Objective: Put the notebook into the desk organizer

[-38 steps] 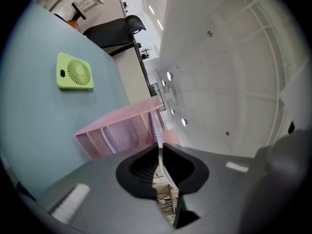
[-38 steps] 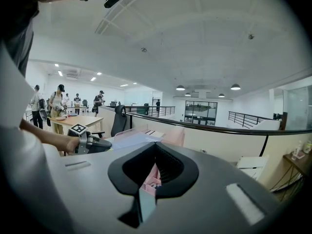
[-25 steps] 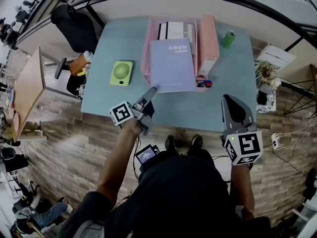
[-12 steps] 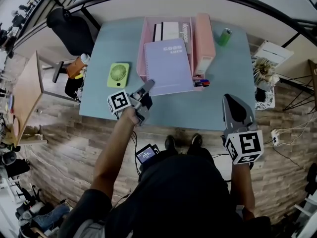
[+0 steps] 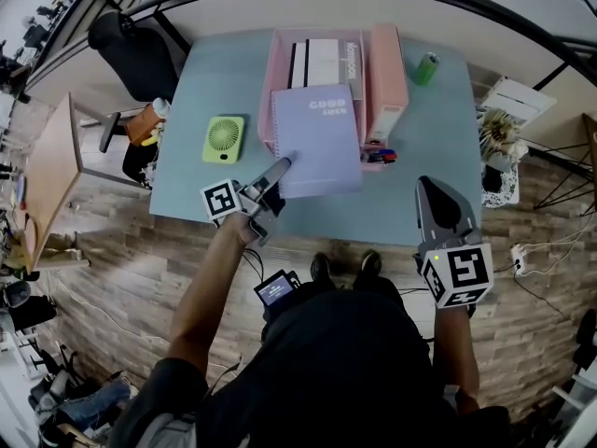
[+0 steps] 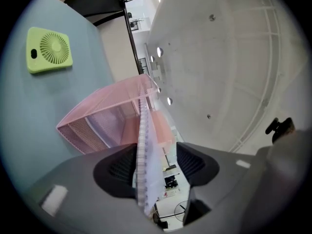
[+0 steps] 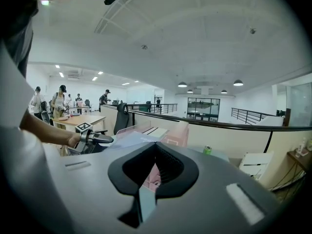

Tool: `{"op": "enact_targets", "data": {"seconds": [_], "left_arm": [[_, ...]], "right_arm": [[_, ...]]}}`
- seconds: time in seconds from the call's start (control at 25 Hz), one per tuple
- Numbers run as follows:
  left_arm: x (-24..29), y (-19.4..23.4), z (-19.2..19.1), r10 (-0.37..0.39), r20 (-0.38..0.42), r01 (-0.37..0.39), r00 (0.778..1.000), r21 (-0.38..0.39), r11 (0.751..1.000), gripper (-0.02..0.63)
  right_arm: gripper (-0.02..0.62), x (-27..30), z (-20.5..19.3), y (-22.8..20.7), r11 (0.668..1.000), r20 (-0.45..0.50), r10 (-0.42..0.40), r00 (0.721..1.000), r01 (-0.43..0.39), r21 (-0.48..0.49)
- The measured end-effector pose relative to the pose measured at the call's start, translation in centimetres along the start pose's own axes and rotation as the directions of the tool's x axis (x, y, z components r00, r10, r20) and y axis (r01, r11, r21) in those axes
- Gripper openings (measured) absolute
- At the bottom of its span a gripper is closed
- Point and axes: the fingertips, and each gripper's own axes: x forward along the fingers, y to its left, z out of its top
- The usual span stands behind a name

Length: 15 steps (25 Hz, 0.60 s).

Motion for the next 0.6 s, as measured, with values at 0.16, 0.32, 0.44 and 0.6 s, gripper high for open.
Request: {"op": "enact_targets", "data": {"seconds": [0.16, 0.32, 0.44, 0.6], "left_arm": [[2.8, 0.9, 0.3, 0.024, -0.056, -0.023, 0.998, 0.011, 1.000, 0.219], [3.8, 0.4, -0.8, 0.012, -0.084, -0.017, 0.996, -0.059, 0.998, 0.098], [2.8, -0.9, -1.8, -0.031, -0.098, 0.020, 0.995, -0.112, 0.993, 0.089], [0.6, -2.0, -3.8, -0.041, -0.170, 0.025, 0.985, -0.097, 0.995, 0.089]], "right_arm": [[0.003, 0.0, -0.1, -0.3, 1.000, -0.007, -0.008, 1.000, 0.008, 0.001], [0.003, -0.4, -0.3, -0.7, 1.000, -0.012, -0.020, 1.000, 0.020, 0.005], [0.003, -0.4, -0.5, -1.1, 1.000, -0.016, -0.026, 1.000, 0.026, 0.009], [0.003, 0.2, -0.8, -0.9, 1.000, -0.019, -0.014, 1.000, 0.014, 0.010]]}}
